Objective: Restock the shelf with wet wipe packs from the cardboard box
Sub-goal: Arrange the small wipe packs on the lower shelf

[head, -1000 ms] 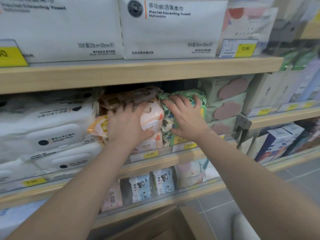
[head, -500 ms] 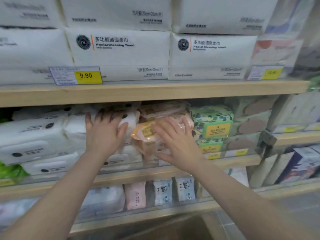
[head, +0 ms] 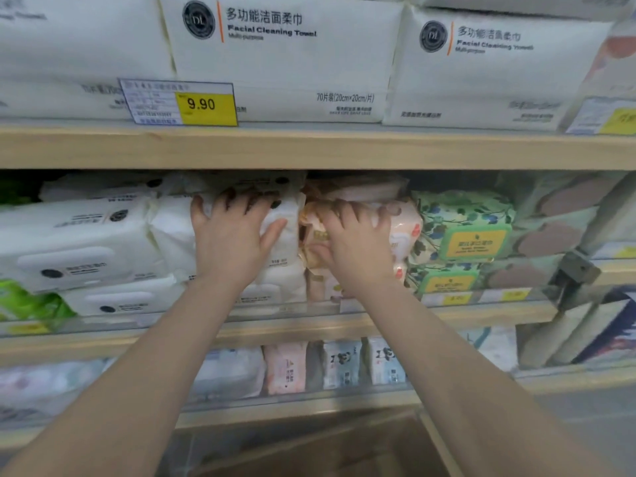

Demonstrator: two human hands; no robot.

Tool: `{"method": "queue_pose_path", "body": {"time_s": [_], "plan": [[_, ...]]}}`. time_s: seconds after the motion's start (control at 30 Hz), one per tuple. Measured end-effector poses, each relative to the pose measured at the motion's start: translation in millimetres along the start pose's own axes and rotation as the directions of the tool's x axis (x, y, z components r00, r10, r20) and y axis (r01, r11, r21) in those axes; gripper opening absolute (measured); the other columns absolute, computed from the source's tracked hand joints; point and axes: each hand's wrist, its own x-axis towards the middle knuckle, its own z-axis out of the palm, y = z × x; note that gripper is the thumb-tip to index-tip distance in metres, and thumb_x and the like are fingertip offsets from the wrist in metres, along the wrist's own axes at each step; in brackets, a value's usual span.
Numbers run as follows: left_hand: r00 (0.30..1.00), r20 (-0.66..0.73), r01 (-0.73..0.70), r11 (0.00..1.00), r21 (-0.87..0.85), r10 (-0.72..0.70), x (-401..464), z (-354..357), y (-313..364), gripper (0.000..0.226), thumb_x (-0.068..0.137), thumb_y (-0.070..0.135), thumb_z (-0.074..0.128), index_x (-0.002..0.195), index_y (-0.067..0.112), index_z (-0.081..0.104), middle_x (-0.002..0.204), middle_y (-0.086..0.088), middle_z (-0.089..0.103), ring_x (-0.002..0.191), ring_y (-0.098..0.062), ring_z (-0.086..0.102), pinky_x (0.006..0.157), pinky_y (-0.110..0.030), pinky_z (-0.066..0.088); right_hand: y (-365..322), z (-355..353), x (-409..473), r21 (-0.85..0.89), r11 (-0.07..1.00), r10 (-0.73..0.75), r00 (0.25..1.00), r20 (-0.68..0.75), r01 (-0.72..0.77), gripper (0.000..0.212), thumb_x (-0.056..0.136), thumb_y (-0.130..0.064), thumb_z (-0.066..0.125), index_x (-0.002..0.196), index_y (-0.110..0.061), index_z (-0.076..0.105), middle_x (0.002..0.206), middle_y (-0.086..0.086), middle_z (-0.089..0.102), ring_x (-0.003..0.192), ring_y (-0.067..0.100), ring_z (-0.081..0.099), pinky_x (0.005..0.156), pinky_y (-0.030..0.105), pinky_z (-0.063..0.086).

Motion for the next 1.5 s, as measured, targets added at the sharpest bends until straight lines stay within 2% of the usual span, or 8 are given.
{"method": "queue_pose_path", "body": {"time_s": [0.27, 0.43, 0.57, 0.73, 0.87, 1.07, 1.27, 1.5], "plan": [[1.000, 0.027, 0.008, 1.000, 0.001, -0.008, 0, 0, -1, 0.042, 0.089, 0.053, 0.039, 0.114, 0.027, 0.061, 0.111, -0.003, 0.065, 0.104, -0.032, 0.055, 0.099, -0.058, 0.028, -14, 9, 15, -0.044, 0.991, 0.127, 0.991, 0.031, -0.126, 0.043, 0.070, -0.045, 0.068, 0.105, -0.020, 0.063, 0.096, 0.007, 0.064, 0.092, 0.031, 0.058, 0.092, 0.061, 0.038], [0.999, 0.042, 0.011, 1.000, 0.014, -0.011, 0, 1, -2, 0.045, 0.089, 0.055, 0.035, 0.115, 0.029, 0.060, 0.113, -0.002, 0.065, 0.107, -0.031, 0.054, 0.099, -0.057, 0.027, -4, 9, 4, 0.025, 0.999, 0.047, 0.999, -0.007, -0.047, 0.049, 0.072, -0.048, 0.067, 0.113, -0.023, 0.060, 0.103, 0.003, 0.063, 0.096, 0.030, 0.056, 0.091, 0.055, 0.038], [0.998, 0.061, 0.011, 1.000, 0.017, -0.012, -1, 0, 0, 0.047, 0.089, 0.055, 0.033, 0.116, 0.028, 0.060, 0.111, -0.004, 0.064, 0.107, -0.032, 0.053, 0.100, -0.057, 0.026, -7, 0, 11, 0.084, 0.994, 0.061, 0.993, 0.104, -0.070, 0.055, 0.068, -0.053, 0.064, 0.113, -0.022, 0.061, 0.101, 0.007, 0.065, 0.093, 0.033, 0.059, 0.089, 0.059, 0.040], [0.999, 0.032, 0.036, 0.991, -0.131, -0.032, -11, -18, -7, 0.052, 0.089, 0.052, 0.029, 0.121, 0.020, 0.056, 0.120, -0.007, 0.059, 0.115, -0.030, 0.050, 0.108, -0.059, 0.020, -3, -22, 10, 0.276, 0.956, 0.049, 0.981, 0.186, -0.101, 0.073, 0.079, -0.064, 0.047, 0.138, -0.022, 0.041, 0.135, 0.004, 0.047, 0.128, 0.028, 0.039, 0.108, 0.061, 0.020], [0.981, -0.100, 0.150, 0.976, -0.158, -0.167, -36, -40, -61, 0.049, 0.092, 0.042, 0.031, 0.126, 0.013, 0.052, 0.127, -0.010, 0.053, 0.118, -0.032, 0.046, 0.108, -0.058, 0.020, -27, -40, 7, 0.329, 0.942, -0.069, 0.998, 0.003, 0.064, 0.071, 0.078, -0.062, 0.040, 0.131, -0.016, 0.047, 0.131, 0.004, 0.051, 0.125, 0.024, 0.044, 0.111, 0.055, 0.017], [0.964, 0.025, 0.266, 0.964, -0.020, -0.265, -61, -43, -135, 0.054, 0.092, 0.043, 0.022, 0.135, 0.022, 0.046, 0.144, -0.008, 0.043, 0.134, -0.032, 0.034, 0.107, -0.063, 0.012, -121, -39, 44, 0.259, 0.936, -0.249, 0.968, 0.016, 0.237, 0.064, 0.076, -0.063, 0.056, 0.127, -0.024, 0.053, 0.121, 0.002, 0.059, 0.110, 0.028, 0.052, 0.102, 0.050, 0.030], [0.972, 0.002, 0.234, 0.972, -0.010, -0.234, -60, -31, -139, 0.053, 0.090, 0.050, 0.030, 0.131, 0.022, 0.049, 0.141, -0.006, 0.047, 0.133, -0.034, 0.035, 0.106, -0.066, 0.008, -160, -20, 57, 0.193, 0.976, -0.118, 0.990, 0.078, 0.101, 0.058, 0.073, -0.068, 0.059, 0.120, -0.033, 0.060, 0.104, 0.006, 0.066, 0.091, 0.034, 0.060, 0.079, 0.048, 0.045], [0.974, -0.037, 0.223, 0.975, 0.005, -0.223, -59, -24, -141, 0.048, 0.092, 0.049, 0.033, 0.128, 0.022, 0.051, 0.137, -0.005, 0.050, 0.130, -0.033, 0.039, 0.105, -0.066, 0.013, -162, -19, 65, 0.213, 0.977, -0.027, 0.987, 0.160, -0.008, 0.054, 0.085, -0.064, 0.046, 0.131, -0.037, 0.047, 0.123, 0.004, 0.058, 0.113, 0.032, 0.048, 0.095, 0.051, 0.029]]}}
